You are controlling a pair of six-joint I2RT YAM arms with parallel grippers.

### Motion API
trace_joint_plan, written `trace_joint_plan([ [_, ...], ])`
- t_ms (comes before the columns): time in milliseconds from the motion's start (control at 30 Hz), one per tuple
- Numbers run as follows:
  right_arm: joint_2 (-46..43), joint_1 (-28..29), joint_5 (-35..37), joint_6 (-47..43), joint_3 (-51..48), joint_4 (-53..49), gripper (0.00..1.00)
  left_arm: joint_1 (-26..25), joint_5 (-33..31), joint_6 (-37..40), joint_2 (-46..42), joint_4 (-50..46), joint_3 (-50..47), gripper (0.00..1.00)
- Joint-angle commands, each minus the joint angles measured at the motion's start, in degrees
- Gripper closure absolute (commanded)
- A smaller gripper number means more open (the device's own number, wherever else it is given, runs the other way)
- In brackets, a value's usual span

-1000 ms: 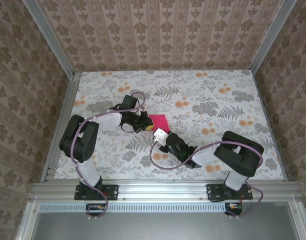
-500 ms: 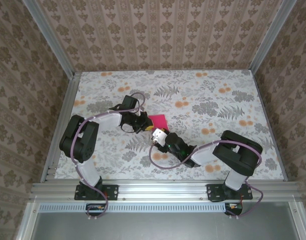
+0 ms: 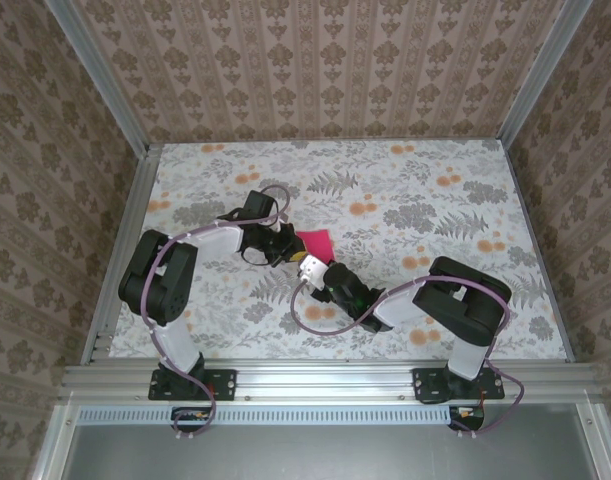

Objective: Fold a paper plane with a square sheet of paper (pick it up from the middle)
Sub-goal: Fold the wing for the fifth time at the center of the table.

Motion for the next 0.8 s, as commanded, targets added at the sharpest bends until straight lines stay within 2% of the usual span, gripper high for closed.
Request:
trace_joint_plan([
  [0, -0.35, -0.42, 0.16, 0.99, 0.26, 1.29, 0.98, 0.74, 0.24, -0.63, -2.47, -0.80, -0.78, 0.98],
  [67, -1.27, -0.71, -1.39, 3.33, -0.32, 1.27, 1.00, 1.11, -0.17, -0.36, -3.15, -1.09, -0.98, 0.90],
  [167, -2.63, -1.44, -4.59, 7.49, -1.06, 0.83, 1.00, 1.88, -1.31, 0.31, -4.73, -1.70, -1.72, 0.72],
  [233, -3.00, -1.97, -7.05, 11.13, -1.50, 0.72, 1.00, 4.18, -3.27, 1.11, -6.14, -2.40, -2.23, 0.60],
  [400, -2.96, -3.22, -13.63, 19.98, -2.22, 1.22, 1.00, 7.19, -5.89, 2.43, -9.98, -2.67, -4.65, 0.41],
  [600, -1.64, -5.23, -20.82, 28.55, -2.27, 4.19, 1.00, 8.87, -7.89, 3.43, -12.58, -2.17, -7.58, 0.34],
  [767, -1.20, -6.83, -22.93, 33.73, -2.27, 5.64, 1.00, 8.86, -7.96, 3.87, -13.39, -0.43, -9.41, 0.33],
])
